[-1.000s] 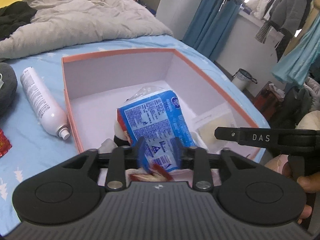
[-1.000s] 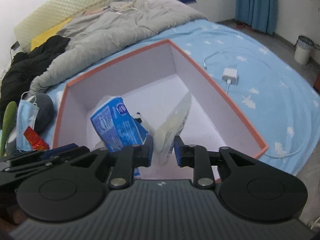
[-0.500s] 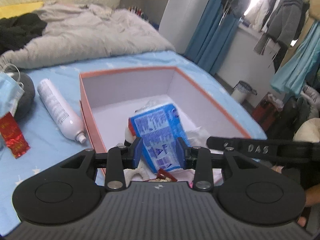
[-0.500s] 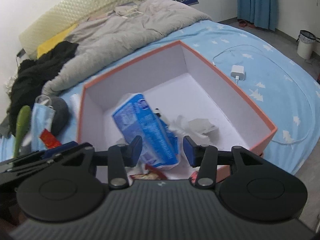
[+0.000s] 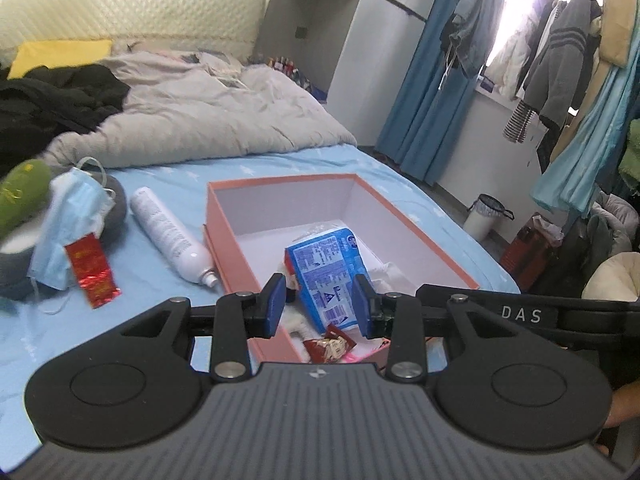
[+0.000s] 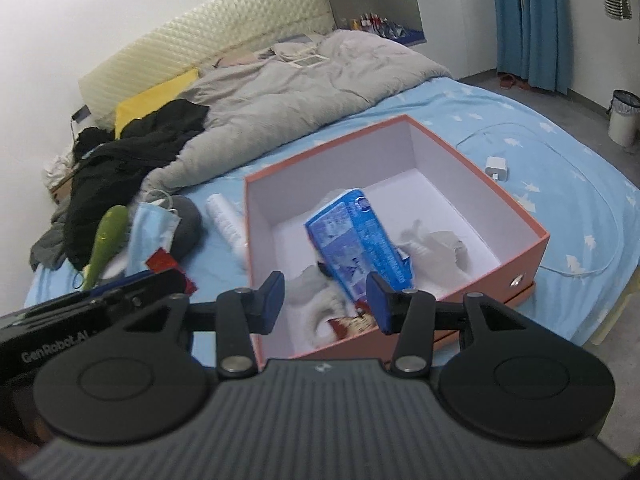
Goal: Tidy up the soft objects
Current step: 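Withdraw both tools from the box toward the mask and red tea packet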
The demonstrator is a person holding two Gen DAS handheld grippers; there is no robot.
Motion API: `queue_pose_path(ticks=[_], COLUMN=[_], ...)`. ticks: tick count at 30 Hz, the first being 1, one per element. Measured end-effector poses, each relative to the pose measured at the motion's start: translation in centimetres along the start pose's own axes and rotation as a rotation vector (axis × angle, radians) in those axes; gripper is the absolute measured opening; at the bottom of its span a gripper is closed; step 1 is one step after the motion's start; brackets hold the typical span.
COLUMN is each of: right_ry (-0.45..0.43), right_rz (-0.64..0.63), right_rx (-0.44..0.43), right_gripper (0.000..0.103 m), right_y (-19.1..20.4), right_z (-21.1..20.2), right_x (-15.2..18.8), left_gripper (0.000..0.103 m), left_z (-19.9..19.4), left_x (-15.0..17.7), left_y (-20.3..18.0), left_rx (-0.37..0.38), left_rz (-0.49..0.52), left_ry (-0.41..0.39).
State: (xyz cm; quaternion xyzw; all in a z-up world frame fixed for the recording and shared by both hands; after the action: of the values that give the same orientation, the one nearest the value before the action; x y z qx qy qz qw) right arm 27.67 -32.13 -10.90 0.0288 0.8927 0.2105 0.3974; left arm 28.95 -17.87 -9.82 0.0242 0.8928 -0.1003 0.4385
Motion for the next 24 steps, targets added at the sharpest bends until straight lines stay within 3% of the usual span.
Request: queue_pose_path(ticks=[10,24], right_ry=[-0.016,0.037], right_rz=[-0.036,-0.156], right_rx=[-0.035,-0.110], right_gripper=[0.048,0.048], right_y=[4.2,9.4], right_z=[-3.4,-4.9], right_x=[3.4,8.6], left_gripper=[0.044,0.044], left_z=[-7.1,-12.0], left_x=[2.5,6.1], left_y=[2.5,5.7], left_rx=[-0.030,-0.099], left_rz=[-0.007,-0.038], left_ry=[-0.041,-0.051])
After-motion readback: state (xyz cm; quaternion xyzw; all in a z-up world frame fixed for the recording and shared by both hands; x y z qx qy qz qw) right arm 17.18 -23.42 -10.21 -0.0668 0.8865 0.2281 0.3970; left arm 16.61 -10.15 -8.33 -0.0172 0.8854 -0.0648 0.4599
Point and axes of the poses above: each gripper's, at about its wrist camera, not at the fingertips, and z roughly the way its jaws point, y to its left, x to its underside, the point moved 10 cm from there along z, roughly the way its jaws point, and after that the axes turned 11 degrees about -x, right-handed, at the moved point
